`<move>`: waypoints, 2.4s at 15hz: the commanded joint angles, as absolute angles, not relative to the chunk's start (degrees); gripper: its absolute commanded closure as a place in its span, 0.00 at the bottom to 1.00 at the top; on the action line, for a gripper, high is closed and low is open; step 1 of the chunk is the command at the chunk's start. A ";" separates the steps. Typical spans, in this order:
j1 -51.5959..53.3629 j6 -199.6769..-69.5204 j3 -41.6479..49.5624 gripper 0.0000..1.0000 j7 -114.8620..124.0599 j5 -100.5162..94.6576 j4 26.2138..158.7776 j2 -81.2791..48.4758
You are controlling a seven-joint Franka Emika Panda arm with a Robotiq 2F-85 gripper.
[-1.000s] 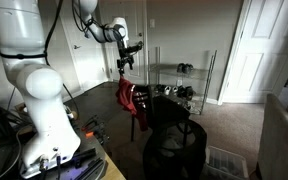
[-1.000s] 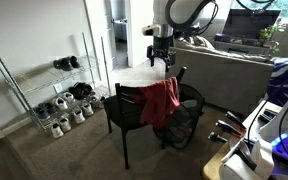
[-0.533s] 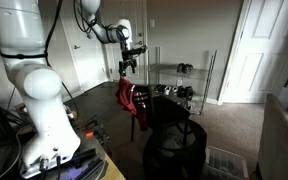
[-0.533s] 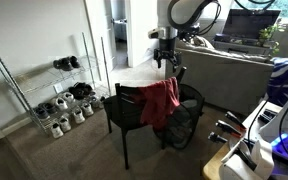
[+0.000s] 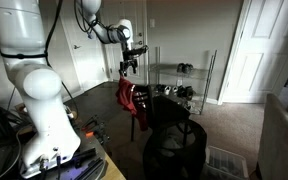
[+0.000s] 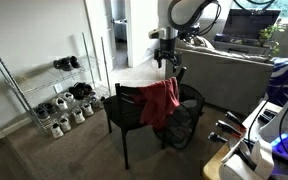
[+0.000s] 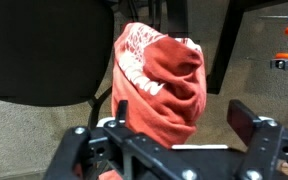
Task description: Put the red clothing in the black laundry bag.
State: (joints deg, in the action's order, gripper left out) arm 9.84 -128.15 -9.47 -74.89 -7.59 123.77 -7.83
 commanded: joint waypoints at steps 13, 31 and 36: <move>7.04 -128.67 -14.67 0.00 -82.61 -1.89 122.55 -17.08; 8.27 -146.13 -15.88 0.10 -81.85 1.07 140.05 -4.17; 9.41 -148.49 -15.66 0.52 -82.17 -0.31 140.79 -3.36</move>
